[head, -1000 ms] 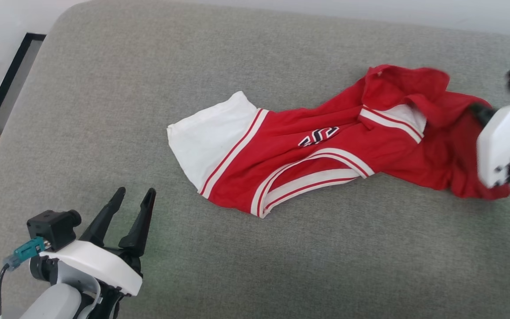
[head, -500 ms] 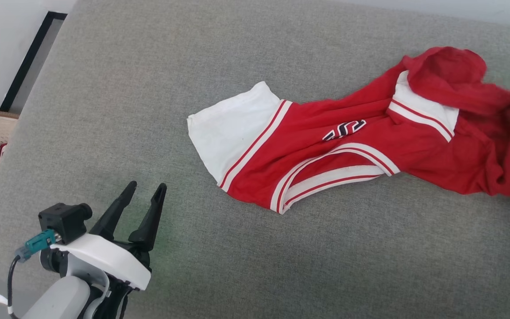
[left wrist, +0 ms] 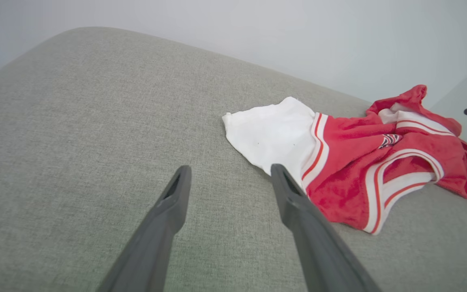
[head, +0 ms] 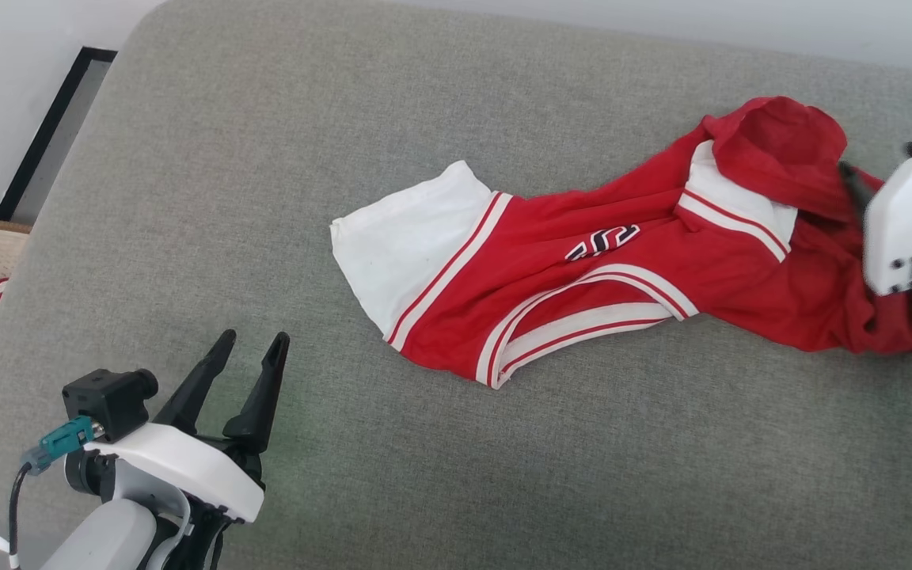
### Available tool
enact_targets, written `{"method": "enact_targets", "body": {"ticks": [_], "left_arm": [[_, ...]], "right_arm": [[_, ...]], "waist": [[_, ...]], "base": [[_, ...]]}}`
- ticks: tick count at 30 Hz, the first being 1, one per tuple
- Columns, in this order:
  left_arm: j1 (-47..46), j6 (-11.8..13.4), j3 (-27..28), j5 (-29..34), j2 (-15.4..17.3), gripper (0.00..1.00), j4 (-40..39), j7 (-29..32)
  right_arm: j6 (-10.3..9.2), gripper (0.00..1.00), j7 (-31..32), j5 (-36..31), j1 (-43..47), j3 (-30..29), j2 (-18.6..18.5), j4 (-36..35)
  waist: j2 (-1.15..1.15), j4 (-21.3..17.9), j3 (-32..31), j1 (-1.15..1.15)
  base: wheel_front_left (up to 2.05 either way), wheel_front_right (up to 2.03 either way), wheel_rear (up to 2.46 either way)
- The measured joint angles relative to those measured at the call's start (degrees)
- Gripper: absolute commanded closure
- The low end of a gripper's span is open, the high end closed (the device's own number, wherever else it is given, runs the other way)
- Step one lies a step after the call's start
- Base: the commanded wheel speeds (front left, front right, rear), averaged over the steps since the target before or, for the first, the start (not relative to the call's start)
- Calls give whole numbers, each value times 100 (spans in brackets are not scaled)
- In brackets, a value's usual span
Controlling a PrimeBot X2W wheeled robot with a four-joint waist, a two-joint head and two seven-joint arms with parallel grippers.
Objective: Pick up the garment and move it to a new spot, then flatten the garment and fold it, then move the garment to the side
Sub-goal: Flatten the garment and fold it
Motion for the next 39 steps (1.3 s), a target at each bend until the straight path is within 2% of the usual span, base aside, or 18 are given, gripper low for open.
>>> {"method": "enact_targets", "body": {"ticks": [5, 11, 16, 20, 21, 22, 23, 26, 31, 35, 39], "left_arm": [[23, 32, 19, 0, 5, 0, -45, -1], [90, 48, 5, 0, -8, 0, -109, -1], [53, 0, -32, 1, -52, 0, -108, 0], [-27, -27, -62, 9, -123, 0, -52, 1], [-30, -40, -67, 10, -147, 0, -31, 1], [-32, -57, -79, 14, -164, 0, -12, 1], [-41, -60, -89, 23, -182, 0, 8, 1], [-55, -77, -80, 26, -202, 0, 68, 0], [-42, -77, -20, 26, -210, 0, 121, -1], [37, -66, 96, 25, -152, 0, 109, -3], [126, -37, 188, 26, -55, 0, 41, -16]], "right_arm": [[1, 0, 360, 500, 388, 338, 25, -832], [0, 0, 1018, 689, 879, 624, 73, -1629], [0, 0, 1217, 636, 914, 677, 59, -1597], [0, 0, 1261, 583, 728, 877, 49, -1141], [0, 5, 1241, 577, 659, 925, 43, -1005], [0, 57, 1210, 563, 582, 1007, 26, -880], [0, 100, 1174, 547, 521, 1063, 4, -767], [0, 100, 1055, 593, 336, 1204, 12, -586], [0, 100, 1021, 803, 235, 1350, -83, -769], [0, 100, 1154, 987, 370, 1171, -159, -1315], [0, 100, 1504, 1198, 898, 853, -148, -2047]], "waist": [[0, -16, -55, 0], [0, 38, -54, 0], [0, 169, 0, 0], [0, 289, 57, 0], [0, 317, 70, 0], [0, 345, 81, 0], [0, 374, 89, 0], [0, 421, 94, 0], [0, 381, 44, 0], [0, 254, -21, 0], [0, 65, -81, 0]], "base": [[0, 0, 0], [0, 0, 0], [0, 0, 0], [0, 0, 0], [0, 0, 0], [0, 0, 0], [0, 0, 0], [0, 0, 0], [0, 0, 0], [0, 0, 0], [0, 0, 0]]}}
